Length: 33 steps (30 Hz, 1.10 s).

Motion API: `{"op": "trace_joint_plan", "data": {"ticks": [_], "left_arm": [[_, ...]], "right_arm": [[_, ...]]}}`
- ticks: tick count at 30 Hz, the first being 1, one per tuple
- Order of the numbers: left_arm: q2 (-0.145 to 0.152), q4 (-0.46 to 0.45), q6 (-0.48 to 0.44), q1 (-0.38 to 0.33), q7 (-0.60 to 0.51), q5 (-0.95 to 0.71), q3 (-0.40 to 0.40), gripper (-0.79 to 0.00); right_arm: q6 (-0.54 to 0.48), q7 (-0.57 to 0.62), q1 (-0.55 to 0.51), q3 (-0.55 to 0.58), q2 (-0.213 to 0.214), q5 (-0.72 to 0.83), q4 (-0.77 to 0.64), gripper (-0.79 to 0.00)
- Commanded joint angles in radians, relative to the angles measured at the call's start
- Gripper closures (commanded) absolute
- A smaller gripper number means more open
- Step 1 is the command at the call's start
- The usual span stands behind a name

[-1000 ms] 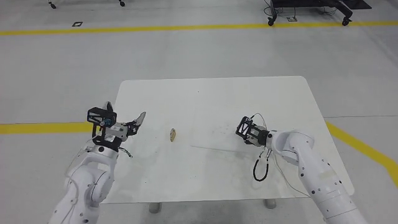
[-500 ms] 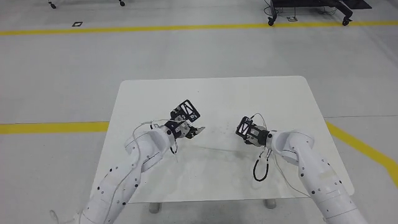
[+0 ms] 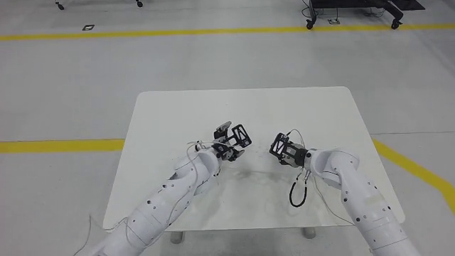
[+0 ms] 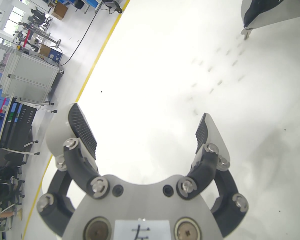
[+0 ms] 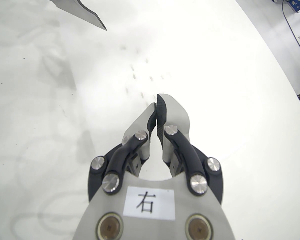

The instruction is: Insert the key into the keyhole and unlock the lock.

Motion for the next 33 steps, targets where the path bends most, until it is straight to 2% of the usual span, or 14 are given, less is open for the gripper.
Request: {"op": "trace_joint_plan", "data": {"ticks": [1, 10, 18, 28, 33], "left_arm": [[-0.009, 0.028, 0.004, -0.011, -0.001, 0.000, 0.011, -0.785], [-0.046, 0.140, 0.035, -0.051, 0.013, -0.014, 0.042, -0.785], [-0.065, 0.187, 0.039, -0.066, 0.025, -0.012, 0.047, -0.785], [-0.074, 0.197, 0.046, -0.057, 0.049, -0.006, 0.029, -0.785], [-0.064, 0.118, 0.050, -0.033, 0.082, 0.006, -0.008, -0.785]], "right_arm": [[0.000, 0.000, 0.000, 0.000, 0.000, 0.000, 0.000, 0.000], [0.000, 0.000, 0.000, 0.000, 0.000, 0.000, 0.000, 0.000], [0.025, -0.017, -0.007, 0.006, 0.000, 0.011, -0.010, 0.000], [0.007, -0.090, -0.068, 0.107, 0.017, 0.136, -0.096, 0.000], [-0.028, -0.140, -0.116, 0.170, 0.024, 0.259, -0.121, 0.000]]}}
